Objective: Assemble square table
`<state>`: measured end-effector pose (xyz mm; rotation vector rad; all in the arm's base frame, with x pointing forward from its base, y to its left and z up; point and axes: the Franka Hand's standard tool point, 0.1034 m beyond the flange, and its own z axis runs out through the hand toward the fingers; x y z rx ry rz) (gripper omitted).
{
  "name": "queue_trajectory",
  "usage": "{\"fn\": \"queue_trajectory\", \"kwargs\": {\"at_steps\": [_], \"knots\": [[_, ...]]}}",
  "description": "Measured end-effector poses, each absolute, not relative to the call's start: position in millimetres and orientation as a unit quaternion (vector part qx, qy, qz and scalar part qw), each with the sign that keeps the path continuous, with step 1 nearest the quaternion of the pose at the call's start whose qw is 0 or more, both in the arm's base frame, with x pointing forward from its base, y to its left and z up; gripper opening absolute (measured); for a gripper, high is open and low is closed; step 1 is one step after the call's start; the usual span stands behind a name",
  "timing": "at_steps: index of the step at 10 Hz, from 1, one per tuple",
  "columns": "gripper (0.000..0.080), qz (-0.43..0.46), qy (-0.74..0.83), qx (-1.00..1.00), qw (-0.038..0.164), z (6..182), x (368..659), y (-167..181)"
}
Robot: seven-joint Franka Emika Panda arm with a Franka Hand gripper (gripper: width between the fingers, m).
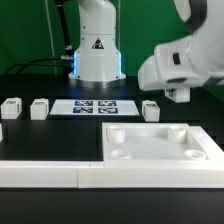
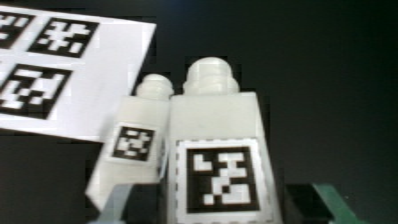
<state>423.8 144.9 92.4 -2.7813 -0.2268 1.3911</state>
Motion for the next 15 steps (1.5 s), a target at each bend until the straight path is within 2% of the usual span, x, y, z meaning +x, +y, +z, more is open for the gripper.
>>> {"fn": "queue_trajectory", "kwargs": {"at_steps": [1, 2, 3, 5, 6, 7, 8, 9, 10, 11, 15], "knots": [[0.0291, 0.438, -0.075, -0.896, 0.011, 113.1, 428, 140], [0.0291, 0.422, -0.079, -0.903, 0.004, 122.5, 426, 138], [0.0291, 0.391, -0.077, -0.917, 0.007, 114.6, 428, 140], [0.0291, 0.313, -0.084, -0.946, 0.018, 112.6, 443, 139], [0.0291, 0.270, -0.092, -0.958, 0.036, 112.0, 464, 127], [0.0291, 0.239, -0.083, -0.967, 0.041, 122.0, 487, 116], [0.0291, 0.194, -0.096, -0.976, 0.041, 139.8, 517, 110], [0.0291, 0.165, -0.119, -0.979, 0.028, 153.8, 537, 107], [0.0291, 0.108, -0.113, -0.987, 0.033, 148.0, 542, 111], [0.0291, 0.081, -0.111, -0.990, 0.033, 145.3, 536, 108], [0.0291, -0.050, -0.107, -0.992, 0.034, 143.8, 552, 106]]}}
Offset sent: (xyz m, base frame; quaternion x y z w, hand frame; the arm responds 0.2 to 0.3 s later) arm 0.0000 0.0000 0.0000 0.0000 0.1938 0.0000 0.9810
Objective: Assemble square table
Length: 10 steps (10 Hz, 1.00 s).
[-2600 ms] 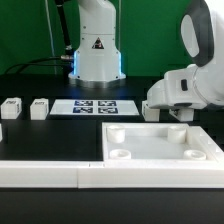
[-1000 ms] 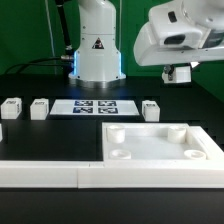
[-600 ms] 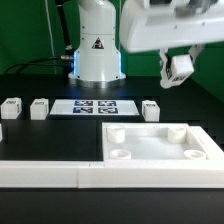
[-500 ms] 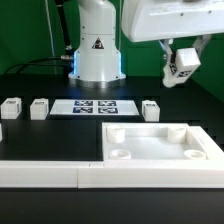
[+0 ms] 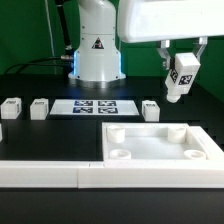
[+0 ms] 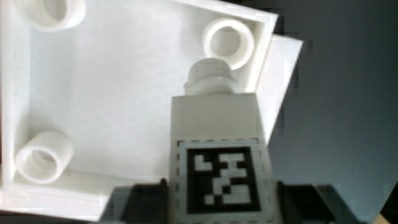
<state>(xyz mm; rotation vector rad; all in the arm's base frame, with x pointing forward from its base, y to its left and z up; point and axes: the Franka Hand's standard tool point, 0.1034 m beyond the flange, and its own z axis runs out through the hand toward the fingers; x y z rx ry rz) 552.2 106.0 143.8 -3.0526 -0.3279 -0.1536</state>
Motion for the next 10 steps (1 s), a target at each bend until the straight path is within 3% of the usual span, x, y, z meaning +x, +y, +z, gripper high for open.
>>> {"fn": "queue_trajectory", "kwargs": {"at_steps": [2, 4, 6, 9, 10], "knots": [[0.0291, -0.130, -0.105, -0.985, 0.034, 150.9, 600, 100], [0.0291, -0.214, -0.098, -0.971, 0.039, 161.8, 619, 110], [0.0291, -0.256, -0.099, -0.961, 0.037, 157.4, 616, 106], [0.0291, -0.249, -0.101, -0.963, 0.036, 153.7, 616, 106], [0.0291, -0.247, -0.106, -0.963, 0.034, 144.4, 618, 102]]}}
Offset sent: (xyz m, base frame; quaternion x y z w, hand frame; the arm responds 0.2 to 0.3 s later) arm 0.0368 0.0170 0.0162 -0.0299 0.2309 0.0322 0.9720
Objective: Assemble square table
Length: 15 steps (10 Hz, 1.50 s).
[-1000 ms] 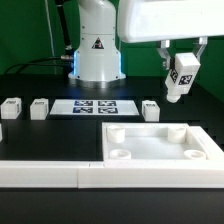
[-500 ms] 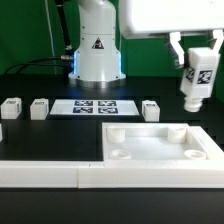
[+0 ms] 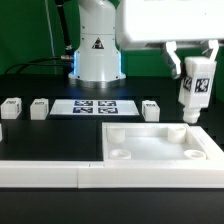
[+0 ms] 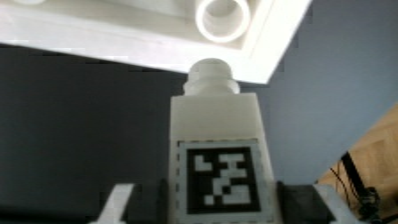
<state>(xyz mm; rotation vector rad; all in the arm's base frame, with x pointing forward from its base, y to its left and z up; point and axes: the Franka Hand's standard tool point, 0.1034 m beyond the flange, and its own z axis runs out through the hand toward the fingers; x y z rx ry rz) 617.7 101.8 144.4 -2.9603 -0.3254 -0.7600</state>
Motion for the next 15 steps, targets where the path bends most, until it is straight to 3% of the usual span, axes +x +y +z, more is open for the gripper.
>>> {"fn": "queue_trajectory", "kwargs": {"at_steps": [2, 5, 15], "knots": [[0.0291, -0.246, -0.105, -0.963, 0.038, 131.4, 631, 106], [0.0291, -0.237, -0.110, -0.964, 0.042, 110.0, 628, 117], [0.0291, -0.236, -0.110, -0.965, 0.043, 86.0, 622, 118]]}}
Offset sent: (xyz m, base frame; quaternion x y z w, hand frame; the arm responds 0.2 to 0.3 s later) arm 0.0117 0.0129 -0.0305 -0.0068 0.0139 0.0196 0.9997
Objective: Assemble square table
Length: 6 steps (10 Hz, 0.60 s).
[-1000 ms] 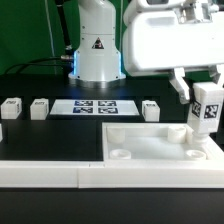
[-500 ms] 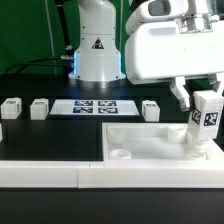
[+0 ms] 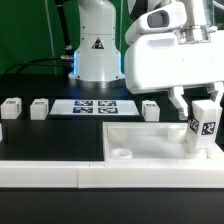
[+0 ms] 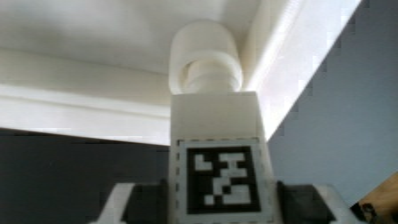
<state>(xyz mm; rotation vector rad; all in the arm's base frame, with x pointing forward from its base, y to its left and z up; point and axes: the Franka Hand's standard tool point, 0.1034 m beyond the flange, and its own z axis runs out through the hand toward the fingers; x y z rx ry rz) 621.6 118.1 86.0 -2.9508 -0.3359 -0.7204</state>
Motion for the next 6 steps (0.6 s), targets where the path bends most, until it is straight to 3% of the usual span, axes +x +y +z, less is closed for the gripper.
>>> {"fn": "queue_trajectory", "kwargs": {"at_steps": [6], "knots": [[0.0291, -0.246, -0.111, -0.962, 0.041, 76.8, 619.5, 115.7]]}}
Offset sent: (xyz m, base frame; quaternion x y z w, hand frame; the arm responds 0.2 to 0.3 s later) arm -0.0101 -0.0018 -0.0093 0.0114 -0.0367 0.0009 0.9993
